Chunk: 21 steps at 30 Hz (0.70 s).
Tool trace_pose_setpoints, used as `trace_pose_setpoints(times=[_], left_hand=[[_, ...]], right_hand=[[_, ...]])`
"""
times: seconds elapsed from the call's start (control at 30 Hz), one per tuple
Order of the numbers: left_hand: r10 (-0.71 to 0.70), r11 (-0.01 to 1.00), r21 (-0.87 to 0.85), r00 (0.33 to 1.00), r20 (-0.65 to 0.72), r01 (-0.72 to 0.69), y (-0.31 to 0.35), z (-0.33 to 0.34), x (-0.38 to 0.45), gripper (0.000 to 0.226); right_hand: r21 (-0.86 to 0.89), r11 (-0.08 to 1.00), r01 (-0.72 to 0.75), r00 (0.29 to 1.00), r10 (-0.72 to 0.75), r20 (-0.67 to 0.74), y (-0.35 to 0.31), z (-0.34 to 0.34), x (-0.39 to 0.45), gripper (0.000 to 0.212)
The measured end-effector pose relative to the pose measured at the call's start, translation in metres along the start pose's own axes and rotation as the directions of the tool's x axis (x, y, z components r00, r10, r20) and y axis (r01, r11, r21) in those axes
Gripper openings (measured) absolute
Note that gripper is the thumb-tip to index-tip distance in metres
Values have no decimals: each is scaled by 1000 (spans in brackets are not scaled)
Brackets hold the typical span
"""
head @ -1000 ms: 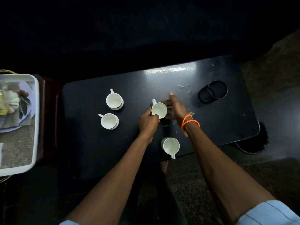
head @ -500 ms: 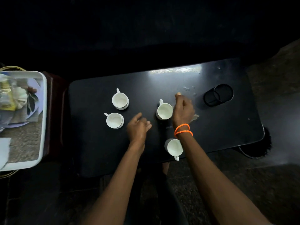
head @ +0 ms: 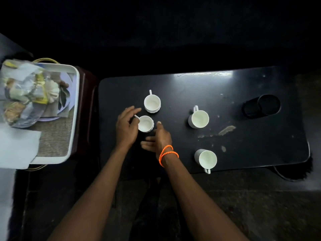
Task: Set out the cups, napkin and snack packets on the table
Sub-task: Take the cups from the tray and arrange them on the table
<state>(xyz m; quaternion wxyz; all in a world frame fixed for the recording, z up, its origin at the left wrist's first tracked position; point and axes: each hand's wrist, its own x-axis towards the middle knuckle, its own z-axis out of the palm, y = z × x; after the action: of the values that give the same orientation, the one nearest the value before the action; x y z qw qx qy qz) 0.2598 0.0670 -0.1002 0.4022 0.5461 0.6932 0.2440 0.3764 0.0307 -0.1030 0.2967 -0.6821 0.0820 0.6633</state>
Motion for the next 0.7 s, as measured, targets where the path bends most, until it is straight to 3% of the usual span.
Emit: trace_pose_setpoints(times=[0.07,0.13,0.3,0.37,0.5,0.6,0.7], left_hand=[[-38,999,-27,989,146,43,-7,-8,11,40],[-42,999,-15,981,187,46,-15,-12,15,37],[-163,985,-38,984,66,166,-31,-14,8,32],[-230,972,-28,970,76,233,-35,-13,3,35],[-410,849,-213,857,311,484,-35,-10,-15,41],[-389,797,-244,779,492,552,-37,-5,-36,43],[-328,740,-349,761,560,575,-41,1,-58,45]], right_hand=[[19,1000,11,1000,-11,-5,4,7,2,56],[0,999,44,998,-44,-33,5,11,5,50],[-67,992,108,986,-116,-117,9,12,6,48],[-51,989,141,981,-146,-128,12,10,3,47],[12,981,194,970,-190,-154,14,2,-1,46],[2,975,221,967,-219,-133,23,-7,-1,50],[10,971,240,961,-236,-146,37,-22,-5,50]])
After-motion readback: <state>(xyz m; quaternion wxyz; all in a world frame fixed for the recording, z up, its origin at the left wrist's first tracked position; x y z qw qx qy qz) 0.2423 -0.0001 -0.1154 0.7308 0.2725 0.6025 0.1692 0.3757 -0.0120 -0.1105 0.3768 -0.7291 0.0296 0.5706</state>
